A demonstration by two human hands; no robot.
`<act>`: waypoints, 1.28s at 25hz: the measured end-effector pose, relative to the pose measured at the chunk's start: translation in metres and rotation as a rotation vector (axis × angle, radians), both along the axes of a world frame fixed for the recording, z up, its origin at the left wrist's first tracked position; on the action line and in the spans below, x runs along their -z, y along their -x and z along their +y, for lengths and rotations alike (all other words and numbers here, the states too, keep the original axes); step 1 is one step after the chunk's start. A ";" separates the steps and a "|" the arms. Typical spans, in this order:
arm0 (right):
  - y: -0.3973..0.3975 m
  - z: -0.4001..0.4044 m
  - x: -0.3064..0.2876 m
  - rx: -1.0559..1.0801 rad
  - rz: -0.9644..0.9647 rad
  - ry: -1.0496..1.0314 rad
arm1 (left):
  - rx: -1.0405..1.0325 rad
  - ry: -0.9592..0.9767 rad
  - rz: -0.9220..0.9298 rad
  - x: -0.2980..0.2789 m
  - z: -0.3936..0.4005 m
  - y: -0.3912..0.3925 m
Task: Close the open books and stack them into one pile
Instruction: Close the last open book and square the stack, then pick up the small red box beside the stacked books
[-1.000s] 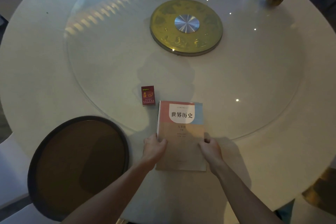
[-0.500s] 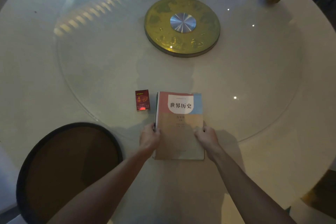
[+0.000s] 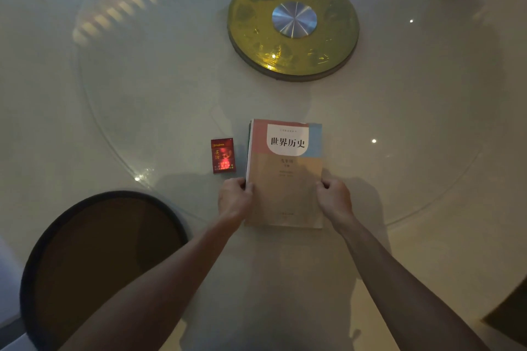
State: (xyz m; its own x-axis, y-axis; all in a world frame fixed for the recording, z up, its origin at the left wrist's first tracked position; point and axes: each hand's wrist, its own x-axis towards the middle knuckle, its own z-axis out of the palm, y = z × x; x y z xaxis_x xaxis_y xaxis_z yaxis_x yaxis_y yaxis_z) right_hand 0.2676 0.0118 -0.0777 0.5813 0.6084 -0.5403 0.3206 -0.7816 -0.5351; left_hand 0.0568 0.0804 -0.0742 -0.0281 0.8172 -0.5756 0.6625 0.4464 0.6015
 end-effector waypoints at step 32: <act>0.034 -0.066 0.001 -0.435 -0.248 0.065 | 0.545 -0.240 0.133 0.001 -0.048 0.043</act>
State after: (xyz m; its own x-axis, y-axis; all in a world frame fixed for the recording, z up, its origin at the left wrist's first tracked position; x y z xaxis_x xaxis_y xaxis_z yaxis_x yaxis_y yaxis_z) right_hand 0.2333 -0.0540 -0.0785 0.3972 0.7923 -0.4632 0.7350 -0.5768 -0.3564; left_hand 0.0135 0.0325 -0.0750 0.3717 0.8405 -0.3943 0.8341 -0.1158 0.5394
